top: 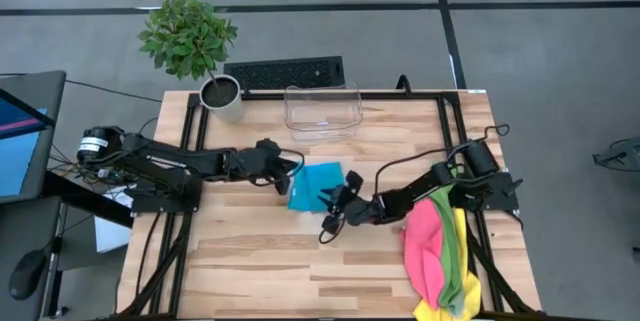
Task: Fold microfiber towels
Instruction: Fold the blue microfiber towel
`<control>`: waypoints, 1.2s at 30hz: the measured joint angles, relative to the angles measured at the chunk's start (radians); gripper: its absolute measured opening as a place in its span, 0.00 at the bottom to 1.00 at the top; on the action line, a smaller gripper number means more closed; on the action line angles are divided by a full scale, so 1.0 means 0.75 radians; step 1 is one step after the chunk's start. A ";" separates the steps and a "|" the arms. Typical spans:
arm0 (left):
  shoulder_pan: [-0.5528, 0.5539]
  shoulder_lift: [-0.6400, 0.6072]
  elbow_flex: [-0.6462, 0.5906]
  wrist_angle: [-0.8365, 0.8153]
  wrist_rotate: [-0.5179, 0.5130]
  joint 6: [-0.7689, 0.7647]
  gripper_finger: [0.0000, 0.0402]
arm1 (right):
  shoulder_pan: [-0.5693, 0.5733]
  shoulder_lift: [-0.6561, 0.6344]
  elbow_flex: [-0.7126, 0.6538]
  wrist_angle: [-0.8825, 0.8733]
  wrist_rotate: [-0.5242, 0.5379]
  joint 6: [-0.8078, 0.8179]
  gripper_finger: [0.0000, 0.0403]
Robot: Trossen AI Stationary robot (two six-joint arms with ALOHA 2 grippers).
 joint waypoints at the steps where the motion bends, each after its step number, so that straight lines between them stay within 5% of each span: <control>1: 0.009 0.000 0.000 0.025 -0.001 -0.009 0.00 | 0.009 -0.013 -0.005 -0.037 0.032 0.019 0.29; 14: 0.040 0.275 0.014 0.284 0.016 -0.080 0.00 | 0.034 -0.025 -0.026 -0.331 0.110 0.270 0.29; 26: 0.047 0.353 0.217 0.256 0.047 0.043 0.00 | 0.089 -0.026 -0.027 -0.397 0.203 0.312 0.29; 36: 0.048 0.572 0.307 0.271 0.107 0.033 0.00 | 0.098 -0.026 -0.027 -0.477 0.198 0.403 0.29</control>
